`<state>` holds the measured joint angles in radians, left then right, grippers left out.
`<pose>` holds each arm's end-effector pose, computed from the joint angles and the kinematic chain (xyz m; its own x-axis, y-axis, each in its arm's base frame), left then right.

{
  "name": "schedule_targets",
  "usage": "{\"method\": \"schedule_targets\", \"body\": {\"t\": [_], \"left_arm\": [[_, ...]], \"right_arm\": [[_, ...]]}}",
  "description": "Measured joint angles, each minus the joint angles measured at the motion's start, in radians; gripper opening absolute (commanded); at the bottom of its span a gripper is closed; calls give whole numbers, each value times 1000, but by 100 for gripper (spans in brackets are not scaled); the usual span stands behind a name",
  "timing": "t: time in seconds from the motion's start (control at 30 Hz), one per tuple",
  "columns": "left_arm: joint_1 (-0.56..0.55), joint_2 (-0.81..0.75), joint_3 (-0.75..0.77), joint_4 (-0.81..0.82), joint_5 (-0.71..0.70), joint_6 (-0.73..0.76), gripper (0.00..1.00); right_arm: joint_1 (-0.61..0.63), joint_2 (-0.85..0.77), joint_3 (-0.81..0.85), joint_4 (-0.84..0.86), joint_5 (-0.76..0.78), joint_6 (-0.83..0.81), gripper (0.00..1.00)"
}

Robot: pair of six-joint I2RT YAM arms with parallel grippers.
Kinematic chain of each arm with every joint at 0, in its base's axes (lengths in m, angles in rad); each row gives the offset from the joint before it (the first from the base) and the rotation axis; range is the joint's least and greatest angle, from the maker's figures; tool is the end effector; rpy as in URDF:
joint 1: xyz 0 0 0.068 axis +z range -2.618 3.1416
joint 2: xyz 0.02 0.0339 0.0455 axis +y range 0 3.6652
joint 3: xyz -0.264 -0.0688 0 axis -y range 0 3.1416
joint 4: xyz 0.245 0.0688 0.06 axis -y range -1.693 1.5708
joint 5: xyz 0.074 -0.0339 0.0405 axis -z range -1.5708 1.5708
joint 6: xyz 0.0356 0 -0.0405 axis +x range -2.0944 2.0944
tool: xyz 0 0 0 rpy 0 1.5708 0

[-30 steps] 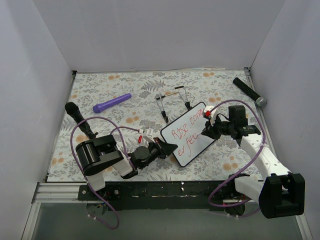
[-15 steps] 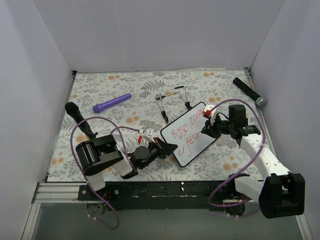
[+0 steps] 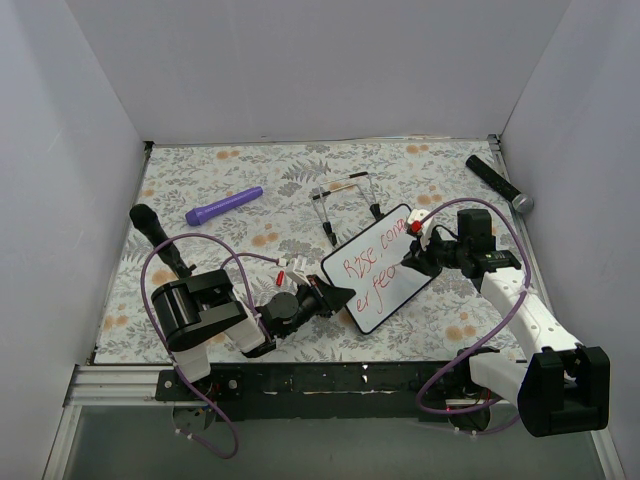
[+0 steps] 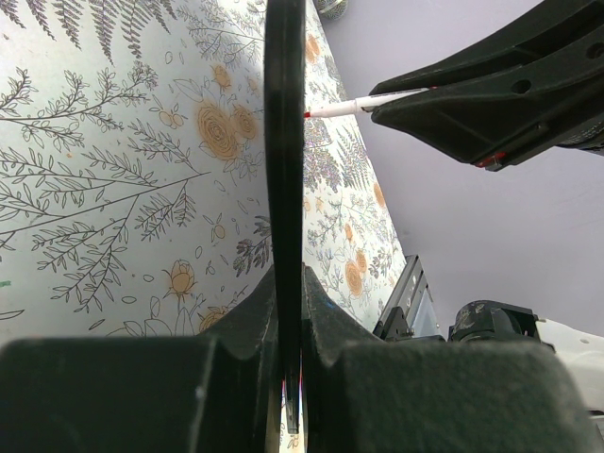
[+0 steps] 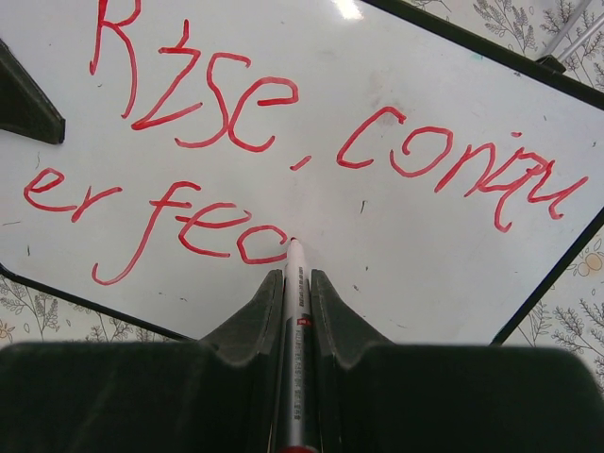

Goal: Write a sentence on the whiteboard
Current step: Write on the whiteboard with the whiteboard.

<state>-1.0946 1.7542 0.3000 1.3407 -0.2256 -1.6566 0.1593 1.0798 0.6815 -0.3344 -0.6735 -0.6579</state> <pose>0.1282 -0.2312 0.1244 -0.7571 -0.6506 0.0599 -0.1172 0.0451 -0.9921 0.2140 0.0569 0.2385 -0.1668 -0.5109 -0.8433 -0.8642 0.4876 -0.1244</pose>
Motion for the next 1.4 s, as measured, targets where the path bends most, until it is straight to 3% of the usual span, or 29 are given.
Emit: {"method": "schedule_targets", "body": {"t": [1.23, 1.4], "left_arm": [[0, 5, -6, 4, -1, -6, 0], [0, 5, -6, 5, 0, -3, 0]], "right_arm": [[-35, -2, 0, -114, 1, -92, 1], [-38, -75, 0, -128, -55, -105, 1]]}}
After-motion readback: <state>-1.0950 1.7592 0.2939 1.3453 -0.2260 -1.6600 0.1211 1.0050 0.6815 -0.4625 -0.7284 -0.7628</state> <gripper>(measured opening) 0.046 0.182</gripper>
